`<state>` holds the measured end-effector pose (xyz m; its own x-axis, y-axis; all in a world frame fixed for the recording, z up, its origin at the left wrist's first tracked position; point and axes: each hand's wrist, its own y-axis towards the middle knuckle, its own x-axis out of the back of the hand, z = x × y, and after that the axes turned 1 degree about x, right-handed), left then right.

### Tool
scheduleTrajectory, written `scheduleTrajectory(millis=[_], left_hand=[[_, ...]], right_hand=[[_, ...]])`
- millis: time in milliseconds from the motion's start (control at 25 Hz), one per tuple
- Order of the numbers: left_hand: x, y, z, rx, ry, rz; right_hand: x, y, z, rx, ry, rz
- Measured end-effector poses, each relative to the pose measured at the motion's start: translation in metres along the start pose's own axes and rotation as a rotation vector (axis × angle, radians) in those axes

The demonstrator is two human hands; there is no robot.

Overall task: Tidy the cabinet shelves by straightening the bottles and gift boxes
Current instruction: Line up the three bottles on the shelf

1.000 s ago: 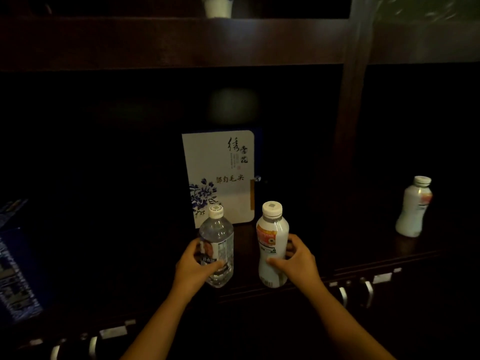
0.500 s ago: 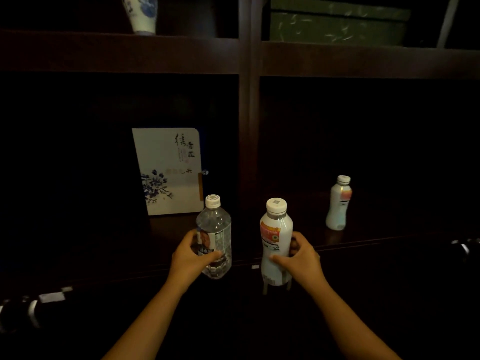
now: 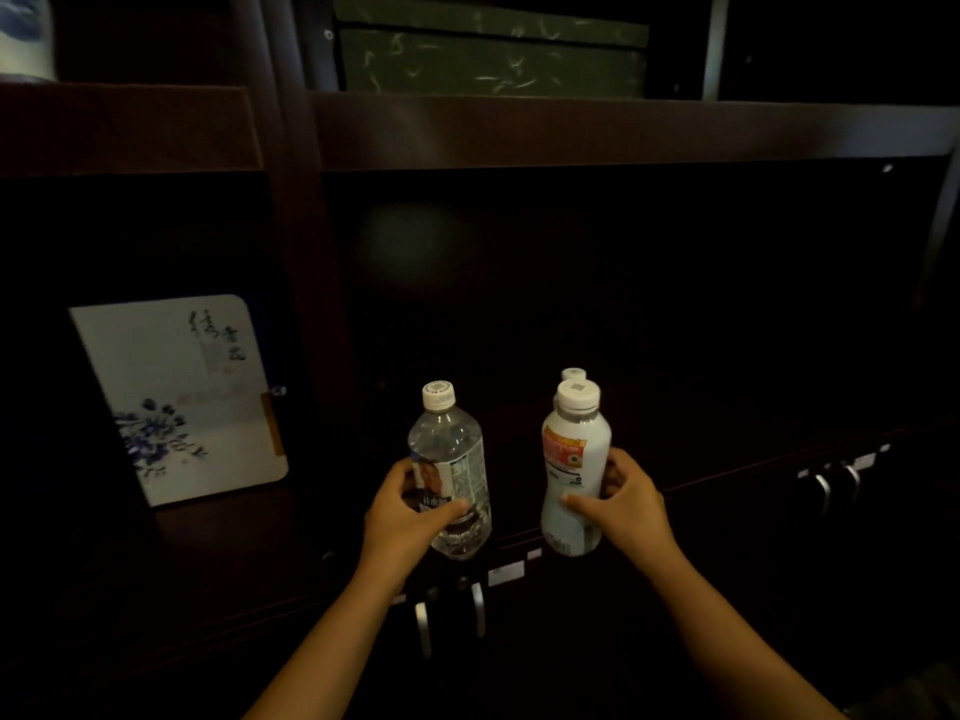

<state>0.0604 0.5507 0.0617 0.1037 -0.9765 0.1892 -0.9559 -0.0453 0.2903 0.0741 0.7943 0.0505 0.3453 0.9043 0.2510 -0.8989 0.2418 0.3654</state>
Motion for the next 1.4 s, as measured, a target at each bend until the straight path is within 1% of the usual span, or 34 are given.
scheduleTrajectory(millis=[120,320,440,680,840,1040,1240,1400], left_hand=[[-0.025,0.036,0.002,0.007,0.019,-0.002],[-0.065,0.082,0.019,0.044,0.06,-0.06],[-0.098,0.106,0.035,0.076,0.079,-0.132],[-0.146,0.139,0.063,0.156,0.085,-0.22],[-0.164,0.149,0.08,0.215,0.105,-0.296],[-0.175,0.148,0.098,0.258,0.158,-0.351],[-0.177,0.149,0.101,0.248,0.159,-0.358],[-0.18,0.148,0.101,0.213,0.161,-0.329]], right_hand=[[0.029,0.042,-0.013,-0.007,-0.02,-0.073],[0.063,0.11,-0.046,-0.012,-0.047,-0.116],[0.078,0.157,-0.074,-0.007,-0.049,-0.096],[0.085,0.226,-0.13,-0.025,-0.038,0.022],[0.077,0.248,-0.163,-0.059,-0.032,0.091],[0.065,0.251,-0.194,-0.115,-0.039,0.128],[0.06,0.249,-0.204,-0.146,-0.014,0.163],[0.07,0.256,-0.207,-0.146,0.037,0.286]])
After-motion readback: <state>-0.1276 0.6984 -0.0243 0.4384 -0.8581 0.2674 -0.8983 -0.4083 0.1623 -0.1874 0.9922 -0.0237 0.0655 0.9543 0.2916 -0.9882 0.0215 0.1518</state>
